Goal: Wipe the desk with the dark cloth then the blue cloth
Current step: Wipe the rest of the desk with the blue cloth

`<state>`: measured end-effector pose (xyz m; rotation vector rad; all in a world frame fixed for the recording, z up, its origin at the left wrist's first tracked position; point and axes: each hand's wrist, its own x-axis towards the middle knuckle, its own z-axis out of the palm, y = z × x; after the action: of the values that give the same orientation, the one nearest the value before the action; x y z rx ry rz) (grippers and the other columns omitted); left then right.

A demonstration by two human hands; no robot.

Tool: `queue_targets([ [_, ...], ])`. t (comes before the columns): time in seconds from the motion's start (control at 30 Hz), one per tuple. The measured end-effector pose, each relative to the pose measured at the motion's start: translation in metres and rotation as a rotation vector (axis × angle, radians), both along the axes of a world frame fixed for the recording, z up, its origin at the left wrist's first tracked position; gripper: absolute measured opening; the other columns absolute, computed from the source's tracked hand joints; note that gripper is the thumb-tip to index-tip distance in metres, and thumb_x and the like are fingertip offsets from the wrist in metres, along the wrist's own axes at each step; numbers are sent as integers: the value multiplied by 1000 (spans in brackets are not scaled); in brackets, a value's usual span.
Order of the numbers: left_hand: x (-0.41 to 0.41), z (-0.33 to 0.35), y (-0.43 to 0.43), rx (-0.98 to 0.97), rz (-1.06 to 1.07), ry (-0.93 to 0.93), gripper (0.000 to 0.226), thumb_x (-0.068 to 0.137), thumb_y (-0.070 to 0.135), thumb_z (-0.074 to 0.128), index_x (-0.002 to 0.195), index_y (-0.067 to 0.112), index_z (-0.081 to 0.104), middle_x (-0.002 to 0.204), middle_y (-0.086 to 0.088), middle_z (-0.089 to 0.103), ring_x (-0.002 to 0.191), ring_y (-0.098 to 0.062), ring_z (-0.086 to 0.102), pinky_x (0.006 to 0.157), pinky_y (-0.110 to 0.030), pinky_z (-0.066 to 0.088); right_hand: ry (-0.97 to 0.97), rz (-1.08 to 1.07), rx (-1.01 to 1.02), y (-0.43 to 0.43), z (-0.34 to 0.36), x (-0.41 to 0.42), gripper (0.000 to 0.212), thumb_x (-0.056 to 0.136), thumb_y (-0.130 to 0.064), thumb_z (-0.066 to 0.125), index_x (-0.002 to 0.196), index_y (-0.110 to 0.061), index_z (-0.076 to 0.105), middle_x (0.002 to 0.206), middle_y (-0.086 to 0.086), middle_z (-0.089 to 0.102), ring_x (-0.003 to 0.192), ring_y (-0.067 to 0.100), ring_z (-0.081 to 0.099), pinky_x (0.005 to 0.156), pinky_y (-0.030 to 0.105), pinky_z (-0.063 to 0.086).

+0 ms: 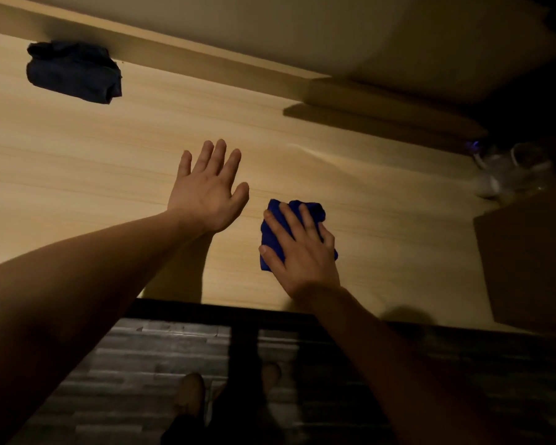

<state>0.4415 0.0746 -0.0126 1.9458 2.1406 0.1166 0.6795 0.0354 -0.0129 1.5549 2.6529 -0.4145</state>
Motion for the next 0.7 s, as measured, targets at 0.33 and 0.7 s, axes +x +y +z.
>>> queue_targets([
  [0.33,-3,1,-2,8,-24,-14,79,105,66,10,172,25,3,180,-9,-4,165,-27,-10,131,-58,-3,125,-50,201,-76,-11,10,51,93,-46,49,139,-29,64,147,-2,60,139,25,53,89,45,51],
  [0.7,-2,-2,0,7,-17,21,78,105,67,7,172,27,1,180,-8,-6,165,-26,-11,131,-57,-3,463,-217,51,40,45,35,43,105,-38,53,145,-20,58,148,-5,57,136,8,44,106,27,24],
])
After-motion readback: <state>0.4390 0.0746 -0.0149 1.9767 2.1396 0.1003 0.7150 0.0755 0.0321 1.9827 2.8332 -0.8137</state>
